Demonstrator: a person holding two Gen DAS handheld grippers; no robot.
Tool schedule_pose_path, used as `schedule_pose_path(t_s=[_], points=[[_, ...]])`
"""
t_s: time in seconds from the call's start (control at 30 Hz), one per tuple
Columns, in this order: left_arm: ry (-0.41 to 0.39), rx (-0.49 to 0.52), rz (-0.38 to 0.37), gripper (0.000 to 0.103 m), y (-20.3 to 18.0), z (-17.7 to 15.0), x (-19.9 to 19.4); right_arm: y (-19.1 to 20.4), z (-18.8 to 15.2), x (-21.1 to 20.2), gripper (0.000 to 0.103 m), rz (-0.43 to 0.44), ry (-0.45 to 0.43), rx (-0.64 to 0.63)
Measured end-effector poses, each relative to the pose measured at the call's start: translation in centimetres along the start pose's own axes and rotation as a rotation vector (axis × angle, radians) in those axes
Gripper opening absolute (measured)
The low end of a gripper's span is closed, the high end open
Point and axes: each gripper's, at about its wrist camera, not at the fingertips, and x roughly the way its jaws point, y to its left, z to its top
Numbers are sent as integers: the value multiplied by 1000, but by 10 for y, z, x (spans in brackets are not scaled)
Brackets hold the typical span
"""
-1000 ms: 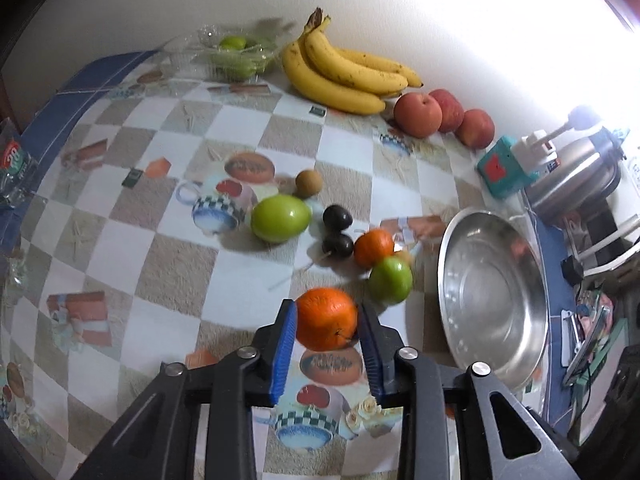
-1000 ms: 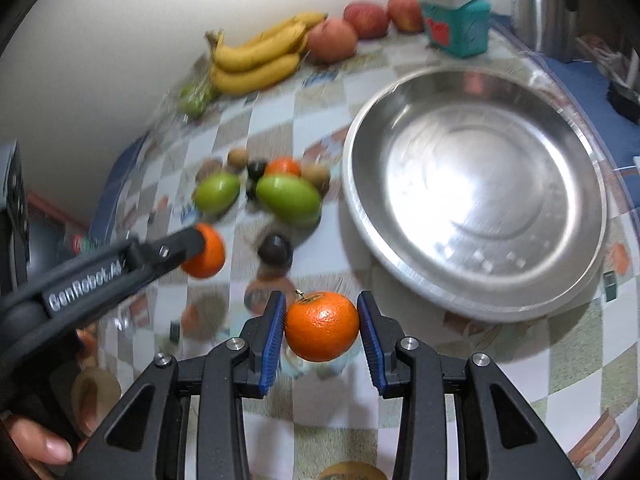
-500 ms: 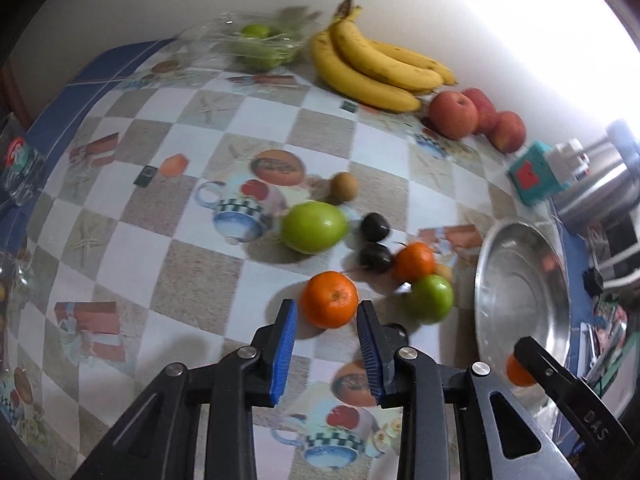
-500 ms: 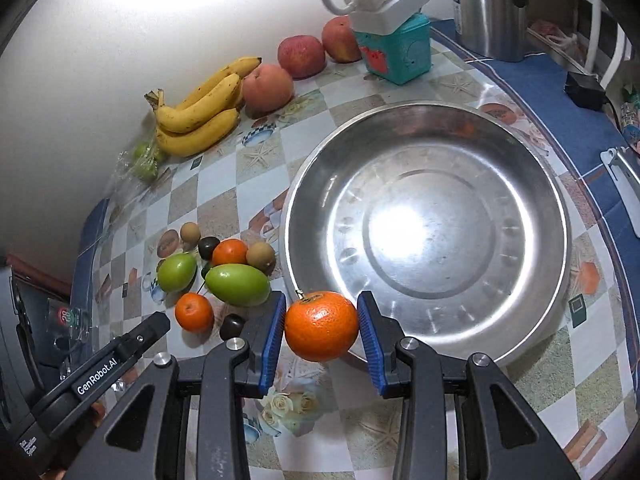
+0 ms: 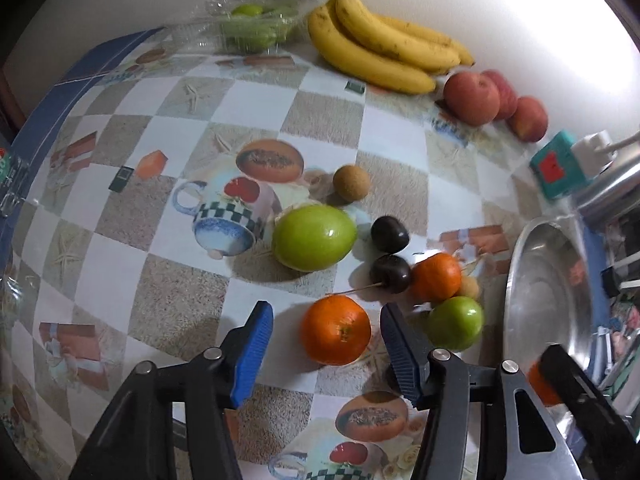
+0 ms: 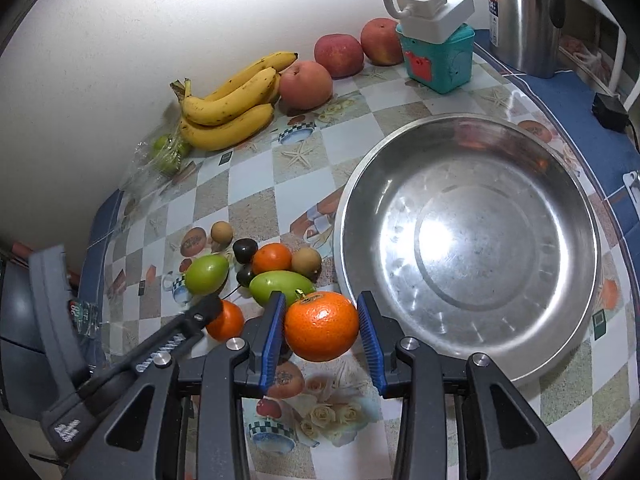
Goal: Organize fruits
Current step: 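Lift and carry both held oranges toward the steel bowl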
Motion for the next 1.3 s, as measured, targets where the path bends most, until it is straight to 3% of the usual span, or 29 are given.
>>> schedule_pose_path(t_s=[0.13, 0.23, 0.33, 0.5, 0.67, 0.97, 1.3], points=[[20, -6, 7, 56, 0, -1, 7, -2, 3, 0, 38, -12, -4, 2], [25, -11, -20, 42, -1, -2, 8, -4, 5, -1, 38, -20, -9, 1], [8, 24, 31, 42, -6, -2, 3, -8, 6, -2, 38, -11, -8, 12], [-12, 17, 41, 42, -5, 0, -6, -18, 8, -6, 38, 2, -13, 39], [-90, 49, 58, 42, -16, 2, -29, -40, 13, -9, 38, 1, -22, 99], [-172, 172, 56, 42, -70, 6, -54, -87, 23, -19, 38, -85, -60, 189], [-195, 361, -32, 42, -154, 0, -52, -130, 38, -29, 38, -211, -105, 252]])
